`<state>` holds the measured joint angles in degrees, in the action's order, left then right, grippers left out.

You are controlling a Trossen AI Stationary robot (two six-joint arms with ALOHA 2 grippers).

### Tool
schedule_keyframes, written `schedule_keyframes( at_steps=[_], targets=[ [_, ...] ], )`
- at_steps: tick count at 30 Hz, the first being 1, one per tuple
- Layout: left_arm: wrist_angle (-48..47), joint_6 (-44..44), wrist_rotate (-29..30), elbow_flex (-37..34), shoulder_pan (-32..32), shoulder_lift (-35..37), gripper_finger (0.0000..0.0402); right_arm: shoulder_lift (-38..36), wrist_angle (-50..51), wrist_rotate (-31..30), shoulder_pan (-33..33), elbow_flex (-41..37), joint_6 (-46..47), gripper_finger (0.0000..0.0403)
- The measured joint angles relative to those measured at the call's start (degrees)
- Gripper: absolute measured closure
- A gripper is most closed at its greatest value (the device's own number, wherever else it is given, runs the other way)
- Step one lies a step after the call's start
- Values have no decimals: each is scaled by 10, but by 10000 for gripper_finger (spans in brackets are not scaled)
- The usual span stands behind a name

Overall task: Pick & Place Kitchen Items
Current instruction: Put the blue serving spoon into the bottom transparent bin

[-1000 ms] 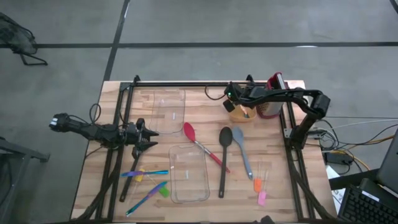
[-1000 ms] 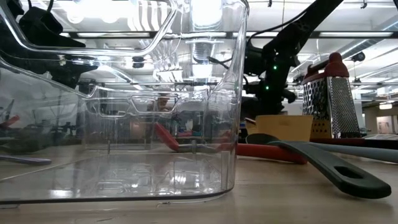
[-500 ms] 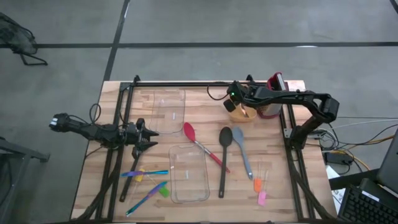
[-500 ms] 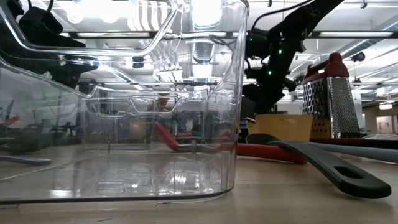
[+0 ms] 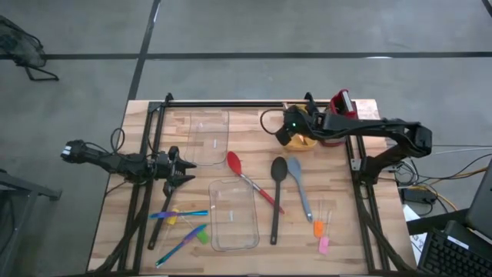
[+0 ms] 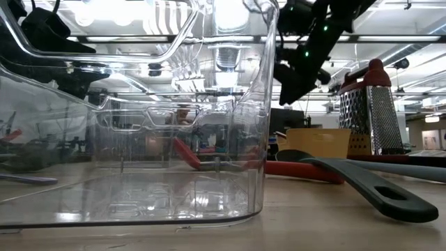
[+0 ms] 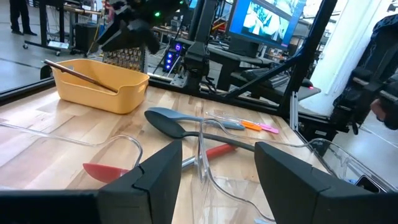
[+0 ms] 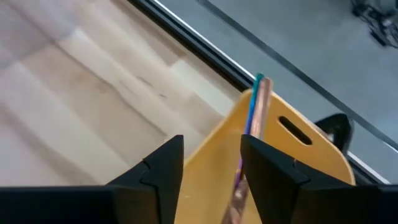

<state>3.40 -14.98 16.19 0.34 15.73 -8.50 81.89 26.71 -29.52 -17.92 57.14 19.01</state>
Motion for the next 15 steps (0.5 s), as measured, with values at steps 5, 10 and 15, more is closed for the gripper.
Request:
schedule_keyframes(
  at_steps=[5,10,15],
  targets=[
    [0,0,0,0,0,0,193,-13,-1,0,36,0,3,233],
    [0,0,0,0,0,0,193,-9,-9,0,76,0,-10,225],
    [0,0,0,0,0,0,193,-4,-44,0,121,0,-19,219]
  ],
)
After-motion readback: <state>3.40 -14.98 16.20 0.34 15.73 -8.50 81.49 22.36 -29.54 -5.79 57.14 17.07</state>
